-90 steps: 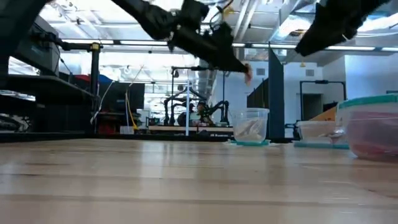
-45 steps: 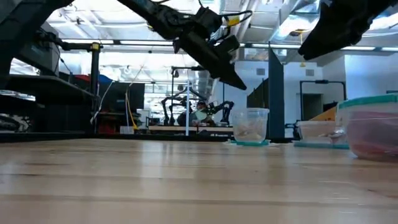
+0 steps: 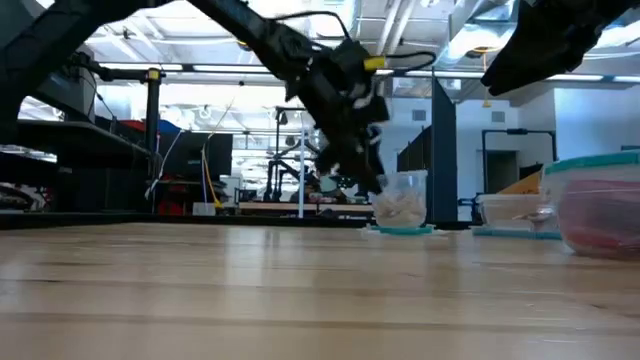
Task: Sort candy
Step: Close the small round transparent bin
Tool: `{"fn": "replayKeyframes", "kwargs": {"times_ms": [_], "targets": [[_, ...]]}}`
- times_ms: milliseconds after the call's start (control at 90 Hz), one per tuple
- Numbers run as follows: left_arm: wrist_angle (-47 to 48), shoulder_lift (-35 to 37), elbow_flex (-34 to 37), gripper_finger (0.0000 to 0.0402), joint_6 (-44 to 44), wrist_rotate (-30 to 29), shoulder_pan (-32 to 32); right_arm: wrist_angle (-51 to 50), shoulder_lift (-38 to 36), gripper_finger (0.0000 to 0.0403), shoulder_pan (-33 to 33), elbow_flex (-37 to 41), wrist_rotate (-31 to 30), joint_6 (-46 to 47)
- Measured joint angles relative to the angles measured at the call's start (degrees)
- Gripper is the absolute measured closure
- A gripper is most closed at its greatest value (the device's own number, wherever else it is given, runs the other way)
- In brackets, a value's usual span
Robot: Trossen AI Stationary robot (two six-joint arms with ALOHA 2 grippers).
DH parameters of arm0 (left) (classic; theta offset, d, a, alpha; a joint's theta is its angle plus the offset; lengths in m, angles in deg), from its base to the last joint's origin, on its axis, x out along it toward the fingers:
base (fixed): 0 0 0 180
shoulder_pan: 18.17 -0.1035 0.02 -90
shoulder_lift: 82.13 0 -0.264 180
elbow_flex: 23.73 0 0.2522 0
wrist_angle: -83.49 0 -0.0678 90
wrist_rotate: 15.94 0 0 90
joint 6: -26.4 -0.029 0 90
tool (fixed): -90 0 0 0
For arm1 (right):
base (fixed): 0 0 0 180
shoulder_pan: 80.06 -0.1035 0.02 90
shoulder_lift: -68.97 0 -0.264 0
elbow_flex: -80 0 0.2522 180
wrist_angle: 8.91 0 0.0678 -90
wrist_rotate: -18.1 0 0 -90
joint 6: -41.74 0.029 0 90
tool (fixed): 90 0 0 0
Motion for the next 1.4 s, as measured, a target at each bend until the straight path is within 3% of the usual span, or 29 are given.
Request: {"fn": "replayKeyframes", "kwargs": {"times_ms": [278, 433, 522, 656, 700, 944, 1267, 1400], "targets": [[0.5, 0.2, -0.1, 0.0219, -2.6, -0.6, -0.8, -0.1, 0.0, 0.0171, 0.0, 0.0, 0.0, -0.3], [3.3, -1.1, -0.1, 0.0242, -4.8, -0.7, -0.7, 0.0, 0.0, 0.0171, 0.0, 0.0, 0.0, -0.4], [3.9, -1.3, 0.0, 0.0278, -5.9, -0.7, -0.1, 0.1, 0.0, 0.0171, 0.0, 0.0, 0.0, -0.4], [2.8, -1.0, -0.2, 0.0374, -6.7, -1.8, 0.5, -0.1, 0.0, 0.0171, 0.0, 0.0, 0.0, -0.5], [4.1, -1.0, -0.5, 0.0389, -6.3, -2.5, 0.5, -0.1, 0.0, 0.0171, 0.0, 0.0, 0.0, -0.6], [14.0, 0.6, -3.9, 0.0399, -4.4, -9.8, 2.1, -0.1, 0.0, 0.0171, 0.0, 0.0, 0.0, -0.5], [31.6, 13.1, -4.3, 0.0401, 10.6, -9.4, 5.8, 0.2, 0.0, 0.0171, 2.1, 0.0, 0.2, -5.8], [37.7, 18.1, -1.7, 0.0401, 17.1, -8.9, 8.3, 2.3, 0.1, 0.0171, 5.9, 0.0, 2.8, -14.1]]}}
